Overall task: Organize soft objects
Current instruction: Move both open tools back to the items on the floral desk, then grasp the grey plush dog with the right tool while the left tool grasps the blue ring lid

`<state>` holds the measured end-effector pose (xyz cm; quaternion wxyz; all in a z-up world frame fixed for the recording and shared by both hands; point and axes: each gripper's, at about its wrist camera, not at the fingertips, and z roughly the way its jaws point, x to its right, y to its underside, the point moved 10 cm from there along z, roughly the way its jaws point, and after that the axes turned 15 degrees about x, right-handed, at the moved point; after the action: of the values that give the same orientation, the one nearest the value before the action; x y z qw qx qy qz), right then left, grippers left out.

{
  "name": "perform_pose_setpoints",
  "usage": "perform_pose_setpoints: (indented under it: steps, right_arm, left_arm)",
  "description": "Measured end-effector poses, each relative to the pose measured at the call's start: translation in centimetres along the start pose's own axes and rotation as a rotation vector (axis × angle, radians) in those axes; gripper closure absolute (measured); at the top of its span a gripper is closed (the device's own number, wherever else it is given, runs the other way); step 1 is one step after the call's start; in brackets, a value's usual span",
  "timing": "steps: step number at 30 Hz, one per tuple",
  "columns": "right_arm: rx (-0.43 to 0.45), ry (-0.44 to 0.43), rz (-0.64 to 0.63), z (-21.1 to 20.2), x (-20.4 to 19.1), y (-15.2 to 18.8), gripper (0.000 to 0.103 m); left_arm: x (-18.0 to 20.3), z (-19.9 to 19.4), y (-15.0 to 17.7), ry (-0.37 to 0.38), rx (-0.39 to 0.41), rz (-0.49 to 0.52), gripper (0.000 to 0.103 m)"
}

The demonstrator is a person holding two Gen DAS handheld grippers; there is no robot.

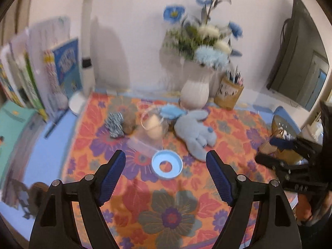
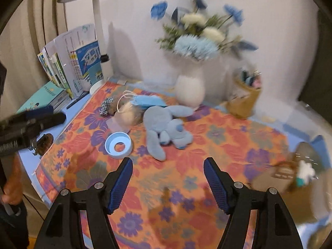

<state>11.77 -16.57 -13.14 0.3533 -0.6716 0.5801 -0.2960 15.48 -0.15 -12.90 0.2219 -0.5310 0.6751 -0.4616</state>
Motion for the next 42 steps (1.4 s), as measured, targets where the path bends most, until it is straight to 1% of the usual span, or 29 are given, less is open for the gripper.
perform_pose_setpoints:
  steps: [4,10,12,15,17,20,22,25,27,28,29,30,32,35,36,39,41,42]
  right_arm:
    - [-0.047,-0.032,0.023,4.4,-0.1,0.3,0.034]
    - [-0.086,-0.064,0.040,10.1,0.6,0.9,0.034]
    - [-0.101,-0.071,0.056,12.2,1.2,1.3,0.034]
    - [-0.133,-0.118,0.106,15.2,2.0,2.2,0.034]
    - [-0.147,-0.143,0.135,16.7,2.2,2.8,0.034]
    - [-0.151,-0.148,0.148,18.2,2.4,3.2,0.034]
    - [-0.125,-0.142,0.136,18.3,2.3,3.0,0.034]
    - [-0.112,-0.124,0.107,18.5,2.2,3.0,0.035]
    - [-0.100,-0.113,0.101,18.6,2.2,3.0,0.040]
    - [-0.092,-0.100,0.098,18.7,2.3,3.0,0.046]
    - [-0.088,-0.086,0.093,18.7,2.5,3.0,0.050]
    - [-0.084,-0.077,0.090,18.7,2.6,3.1,0.051]
    - [-0.069,-0.064,0.074,18.6,2.6,3.1,0.057]
    - [-0.055,-0.030,0.009,18.1,2.1,3.4,0.060]
    - [-0.054,-0.023,-0.003,17.8,2.0,3.6,0.060]
    - [-0.062,-0.019,0.026,15.7,1.8,4.4,0.060]
    - [-0.080,0.011,0.045,14.0,2.1,5.2,0.061]
    - [-0.107,0.050,0.060,12.7,2.6,6.0,0.061]
  left_arm:
    - [0.5,3.5,2.8,0.040,-0.071,0.015,0.024]
    - [0.3,8.1,6.5,0.052,-0.166,0.019,0.024]
    - [0.1,9.0,7.2,0.066,-0.177,0.010,0.024]
    - [0.3,10.0,7.9,0.083,-0.183,0.022,0.024]
    - [0.3,10.6,8.3,0.081,-0.185,0.034,0.024]
    - [0.0,11.1,8.7,0.075,-0.187,0.036,0.025]
    - [-0.3,11.5,9.1,0.063,-0.188,0.030,0.026]
    - [-0.1,11.6,9.1,0.054,-0.169,0.053,0.026]
    - [0.0,11.8,9.3,0.035,-0.172,0.078,0.026]
    - [0.1,11.8,9.3,0.030,-0.170,0.088,0.026]
    - [0.2,11.8,9.3,0.027,-0.169,0.097,0.026]
    - [0.3,11.9,9.3,0.025,-0.169,0.103,0.027]
    - [0.3,12.0,9.3,0.019,-0.169,0.110,0.027]
    - [0.3,12.2,9.2,0.022,-0.169,0.111,0.027]
    - [0.2,12.2,9.2,0.022,-0.168,0.110,0.027]
    - [0.2,12.3,9.1,0.024,-0.165,0.105,0.028]
    - [0.2,12.3,9.2,0.026,-0.163,0.107,0.028]
    - [0.1,12.2,9.2,0.026,-0.163,0.108,0.028]
